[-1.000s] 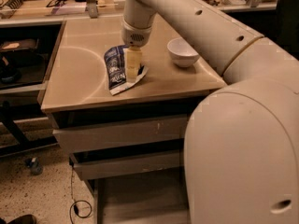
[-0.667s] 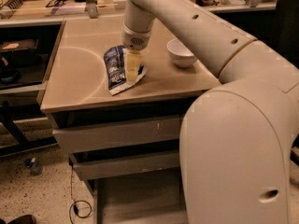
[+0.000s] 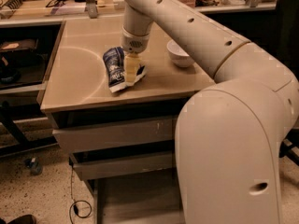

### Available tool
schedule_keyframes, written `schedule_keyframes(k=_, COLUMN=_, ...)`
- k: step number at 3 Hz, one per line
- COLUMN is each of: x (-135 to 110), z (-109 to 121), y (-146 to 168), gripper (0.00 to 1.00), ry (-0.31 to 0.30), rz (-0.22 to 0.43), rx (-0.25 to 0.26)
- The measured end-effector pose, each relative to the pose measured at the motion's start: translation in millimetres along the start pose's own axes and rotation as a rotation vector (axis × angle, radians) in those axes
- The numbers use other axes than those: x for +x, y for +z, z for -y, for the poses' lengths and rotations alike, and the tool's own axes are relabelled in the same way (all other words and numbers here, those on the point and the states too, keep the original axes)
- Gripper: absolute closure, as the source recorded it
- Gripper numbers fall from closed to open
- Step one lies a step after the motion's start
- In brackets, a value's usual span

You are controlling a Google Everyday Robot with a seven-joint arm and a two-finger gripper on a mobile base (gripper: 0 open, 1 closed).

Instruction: Place blue chip bag into bottom drawer

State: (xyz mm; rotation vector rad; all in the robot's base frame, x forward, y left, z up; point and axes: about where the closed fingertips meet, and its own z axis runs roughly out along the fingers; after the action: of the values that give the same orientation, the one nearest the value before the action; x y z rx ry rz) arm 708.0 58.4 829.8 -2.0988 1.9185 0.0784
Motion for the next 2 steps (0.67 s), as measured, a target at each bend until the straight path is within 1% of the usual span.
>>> schedule_keyframes(k=2, x=0.0, z=0.0, y=0.0, gripper=0.65, ry=0.000, rz=0.000, rx=0.000)
